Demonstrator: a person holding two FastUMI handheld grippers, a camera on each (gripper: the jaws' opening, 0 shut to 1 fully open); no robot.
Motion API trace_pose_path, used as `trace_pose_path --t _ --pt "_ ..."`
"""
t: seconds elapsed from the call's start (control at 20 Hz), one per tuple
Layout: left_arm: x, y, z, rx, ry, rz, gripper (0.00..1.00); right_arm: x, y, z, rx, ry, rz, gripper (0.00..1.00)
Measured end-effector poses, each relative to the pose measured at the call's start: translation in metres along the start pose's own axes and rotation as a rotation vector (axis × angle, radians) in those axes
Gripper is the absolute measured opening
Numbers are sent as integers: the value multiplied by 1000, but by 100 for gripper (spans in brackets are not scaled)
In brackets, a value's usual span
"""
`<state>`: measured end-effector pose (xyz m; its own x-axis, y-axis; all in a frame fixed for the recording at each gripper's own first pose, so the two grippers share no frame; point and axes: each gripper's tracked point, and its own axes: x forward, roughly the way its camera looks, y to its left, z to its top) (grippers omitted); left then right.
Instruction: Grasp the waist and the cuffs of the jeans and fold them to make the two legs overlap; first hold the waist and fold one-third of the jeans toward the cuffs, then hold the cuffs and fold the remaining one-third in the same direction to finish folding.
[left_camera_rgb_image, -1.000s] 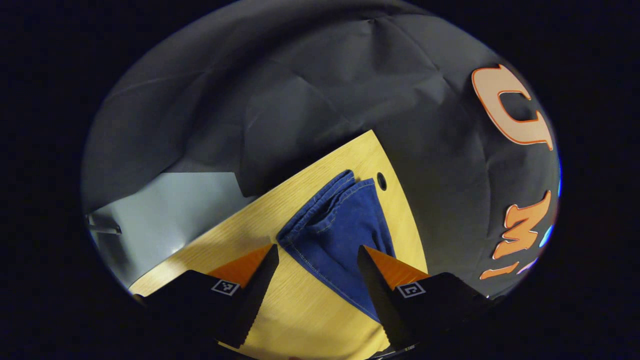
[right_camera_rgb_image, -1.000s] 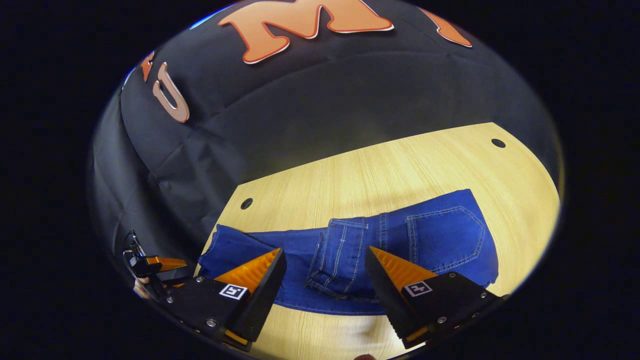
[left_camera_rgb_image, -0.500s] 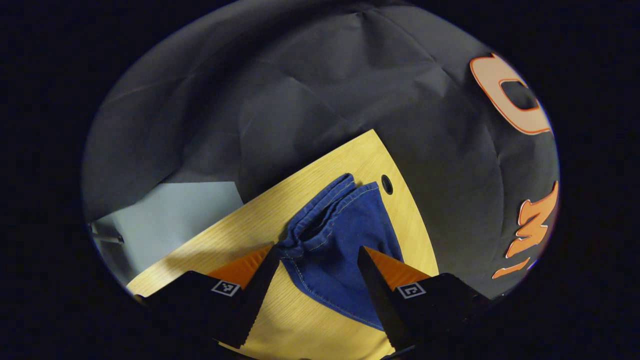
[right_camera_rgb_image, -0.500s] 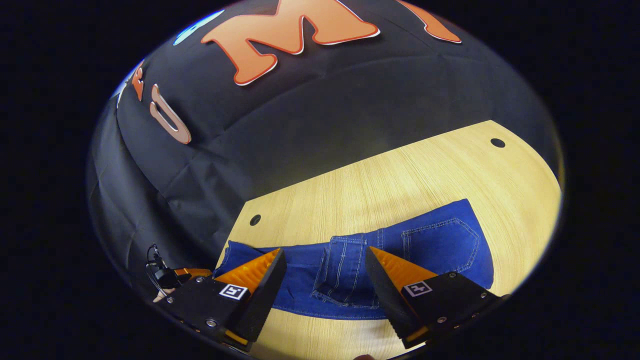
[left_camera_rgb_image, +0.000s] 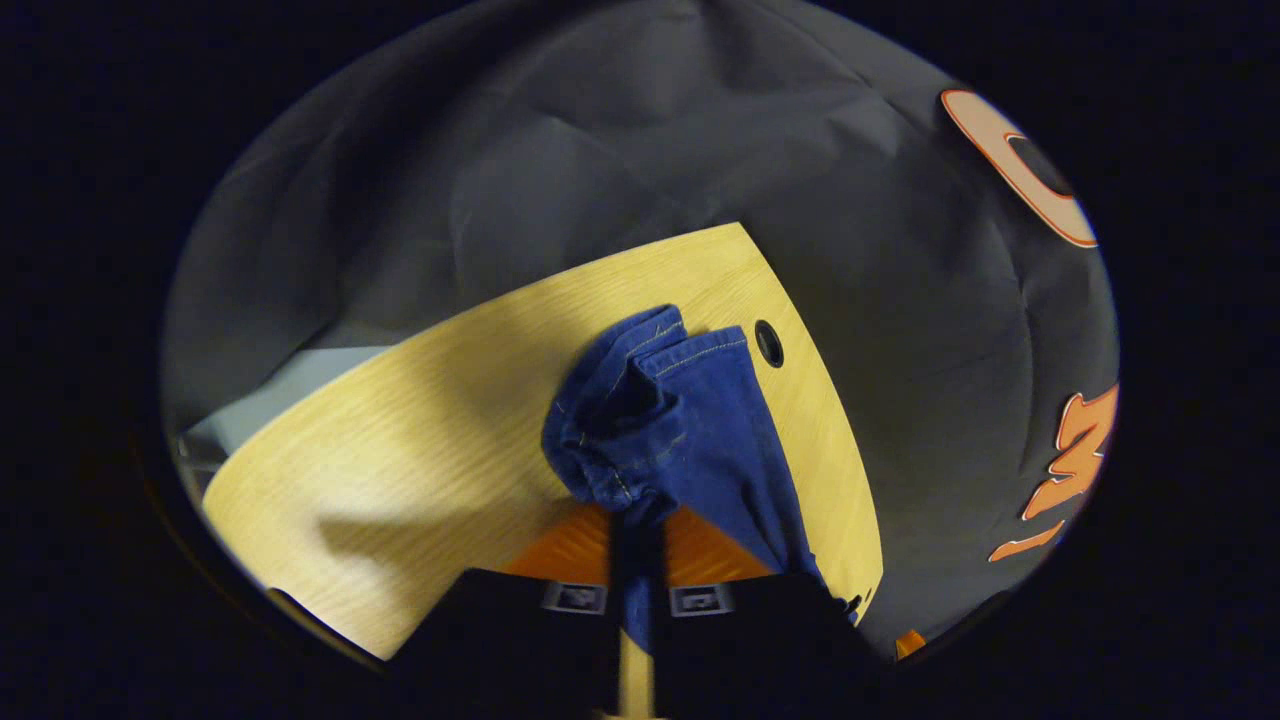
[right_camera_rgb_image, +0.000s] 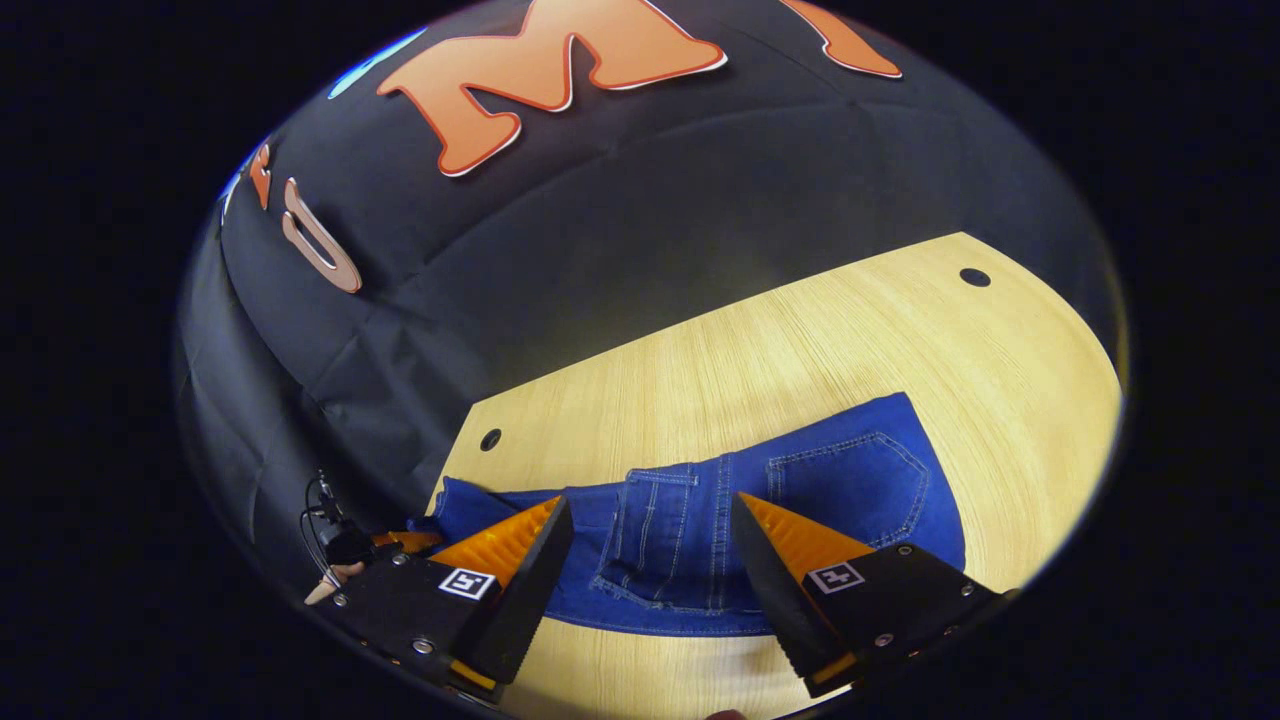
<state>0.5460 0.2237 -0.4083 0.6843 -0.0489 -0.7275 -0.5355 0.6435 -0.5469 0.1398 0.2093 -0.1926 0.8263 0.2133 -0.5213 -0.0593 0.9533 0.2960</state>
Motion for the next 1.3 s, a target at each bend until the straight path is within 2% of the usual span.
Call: trace_pose_path --t 0.05,0.25,0.45,0.7,0.9,1.1,1.3 --pt "-5 -7 -4 30 -5 -2 8 -3 -3 1 1 -2 0 98" --pt "-45 -55 7 223 -65 -17 7 -14 -24 15 -1 -38 -20 98" --pt "-102 -144 3 376 -129 -141 7 -29 -50 39 21 -84 -27 98" --pt "-153 -271 -64 524 -157 -306 7 -58 -80 71 34 -127 -5 98" --pt "-160 -346 -144 624 -95 -379 7 -93 -113 97 74 -171 6 97" --pt "-145 -391 -232 716 -3 -410 7 -124 -162 113 105 -212 -32 97" --pt "-91 -405 -325 856 90 -372 7 -148 -208 117 74 -240 -101 98"
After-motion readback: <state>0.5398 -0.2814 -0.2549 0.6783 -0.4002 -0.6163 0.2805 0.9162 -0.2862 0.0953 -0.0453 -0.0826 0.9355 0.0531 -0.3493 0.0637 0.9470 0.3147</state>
